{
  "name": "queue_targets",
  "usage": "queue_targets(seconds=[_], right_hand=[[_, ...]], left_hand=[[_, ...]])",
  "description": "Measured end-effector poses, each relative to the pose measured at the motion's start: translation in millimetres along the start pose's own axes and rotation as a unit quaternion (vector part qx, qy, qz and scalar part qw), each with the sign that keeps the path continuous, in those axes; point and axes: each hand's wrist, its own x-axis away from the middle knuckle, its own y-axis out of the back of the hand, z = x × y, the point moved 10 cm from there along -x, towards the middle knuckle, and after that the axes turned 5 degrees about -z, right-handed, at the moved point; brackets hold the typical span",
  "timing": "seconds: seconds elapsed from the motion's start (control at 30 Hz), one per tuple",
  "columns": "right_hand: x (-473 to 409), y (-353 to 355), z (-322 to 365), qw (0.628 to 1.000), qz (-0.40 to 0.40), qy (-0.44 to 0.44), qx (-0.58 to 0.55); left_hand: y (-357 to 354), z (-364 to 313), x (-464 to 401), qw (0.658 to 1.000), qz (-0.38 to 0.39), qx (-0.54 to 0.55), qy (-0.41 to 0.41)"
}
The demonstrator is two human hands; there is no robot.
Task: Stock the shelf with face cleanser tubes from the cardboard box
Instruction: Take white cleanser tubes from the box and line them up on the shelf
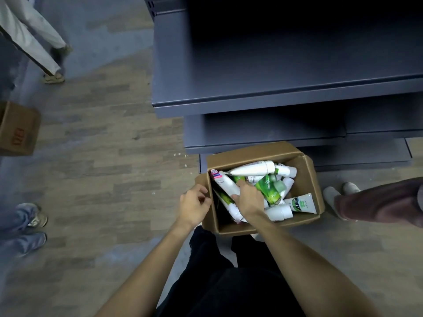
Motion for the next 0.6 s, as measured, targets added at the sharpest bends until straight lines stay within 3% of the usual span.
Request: queue_targets(seconds=[0.23, 0.47, 0.53, 0.6], right_hand=[[22.2, 40.3, -20.7, 0.990, -0.071, 0.012, -0.119], [20.5, 71.6, -59.4, 0.973, -0.100, -0.050, -0.201], [20.8, 73.6, -70.3, 0.971, -0.096, -0.059, -0.209], [22.4, 75.5, -79.4, 0.969, -0.098, -0.061, -0.219]], left_hand=[[-4.8, 7.0, -4.2, 0.998, 0.000, 0.043, 0.037], [-38.3, -28.3, -5.2, 0.999, 0.032, 0.030, -0.027], [-48.5, -45.0, -1.8, 0.997, 0.026, -0.031, -0.073], [-51.1, -62.6, 3.6, 0.977, -0.024, -0.161, -0.139]])
